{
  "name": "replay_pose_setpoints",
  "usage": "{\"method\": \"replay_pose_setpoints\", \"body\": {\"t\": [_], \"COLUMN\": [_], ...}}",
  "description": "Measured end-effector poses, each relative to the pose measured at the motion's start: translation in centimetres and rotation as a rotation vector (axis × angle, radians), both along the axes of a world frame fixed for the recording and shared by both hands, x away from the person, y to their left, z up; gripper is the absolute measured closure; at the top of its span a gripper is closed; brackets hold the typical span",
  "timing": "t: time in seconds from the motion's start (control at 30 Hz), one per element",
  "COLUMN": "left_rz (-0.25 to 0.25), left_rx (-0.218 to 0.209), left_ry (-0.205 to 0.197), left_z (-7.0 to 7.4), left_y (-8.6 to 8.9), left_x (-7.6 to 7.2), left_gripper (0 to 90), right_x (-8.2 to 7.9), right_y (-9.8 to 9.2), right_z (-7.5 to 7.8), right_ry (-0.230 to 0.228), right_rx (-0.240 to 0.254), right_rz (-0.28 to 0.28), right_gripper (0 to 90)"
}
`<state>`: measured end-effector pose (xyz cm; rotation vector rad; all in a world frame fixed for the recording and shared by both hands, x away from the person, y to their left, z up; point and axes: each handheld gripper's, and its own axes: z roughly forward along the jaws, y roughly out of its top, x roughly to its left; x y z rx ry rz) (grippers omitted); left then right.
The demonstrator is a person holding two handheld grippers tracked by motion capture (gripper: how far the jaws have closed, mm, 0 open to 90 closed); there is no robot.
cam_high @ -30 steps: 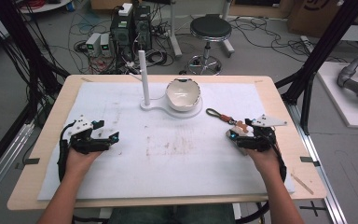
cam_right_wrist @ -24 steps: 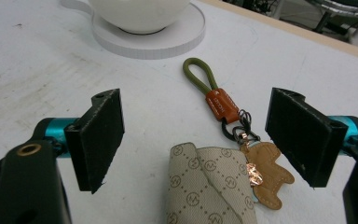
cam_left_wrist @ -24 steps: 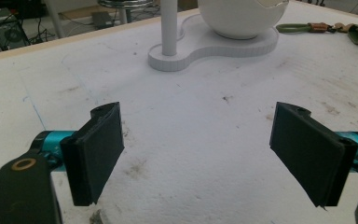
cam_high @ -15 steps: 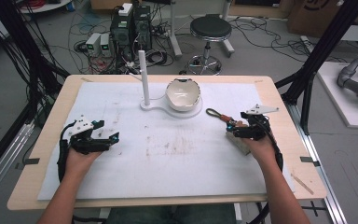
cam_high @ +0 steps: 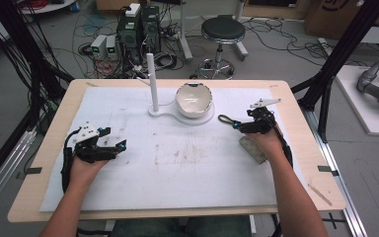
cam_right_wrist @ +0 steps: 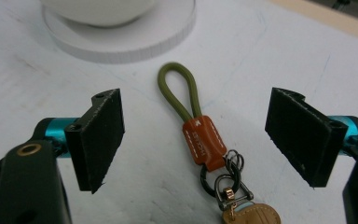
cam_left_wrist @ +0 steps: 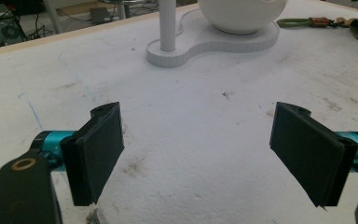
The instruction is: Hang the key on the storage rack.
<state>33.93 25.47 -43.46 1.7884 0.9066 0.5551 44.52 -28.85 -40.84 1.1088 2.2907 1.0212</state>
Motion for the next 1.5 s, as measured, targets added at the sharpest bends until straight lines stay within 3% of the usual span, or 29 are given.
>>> {"method": "replay_pose_setpoints", "body": {"t": [0.1,0.13,0.23,0.33,0.53,0.63,0.83,0.97,1.2,1.47,1.5], "left_rz": [-0.002,-0.002,0.000,0.002,-0.002,0.000,0.002,0.004,0.009,0.004,0.003], "left_rx": [0.003,0.004,0.008,0.005,0.012,0.014,0.017,0.021,0.022,0.021,0.020], "left_ry": [0.003,0.003,0.002,0.003,0.009,0.010,0.013,0.015,0.015,0.011,0.011], "left_z": [-0.1,-0.1,-0.1,-0.1,-0.2,-0.2,-0.2,-0.3,-0.3,-0.3,-0.3], "left_y": [0.0,-0.1,0.0,0.0,-0.1,0.0,0.1,0.1,0.3,0.3,0.3], "left_x": [0.0,0.0,0.0,0.0,0.0,0.0,0.0,-0.1,-0.2,-0.3,-0.3], "left_gripper": [17.3,17.3,17.3,17.3,17.3,17.3,17.3,17.3,17.3,17.3,17.3], "right_x": [1.1,1.5,1.9,2.3,2.8,3.2,3.9,4.0,3.7,3.5,3.3], "right_y": [0.2,0.4,0.4,0.3,0.2,0.4,1.1,1.0,1.4,1.4,1.2], "right_z": [-0.3,-0.3,-0.4,-1.2,-2.0,-2.0,-2.2,-2.4,-2.1,-1.8,-1.4], "right_ry": [0.065,0.068,0.043,0.086,0.122,0.158,0.185,0.220,0.234,0.223,0.201], "right_rx": [-0.050,-0.067,-0.053,-0.076,-0.117,-0.161,-0.215,-0.190,-0.197,-0.224,-0.212], "right_rz": [0.011,0.021,0.025,0.027,0.036,0.052,0.076,0.097,0.127,0.106,0.107], "right_gripper": [19.8,19.9,19.9,19.9,20.5,26.9,34.5,46.9,67.5,71.1,71.2]}}
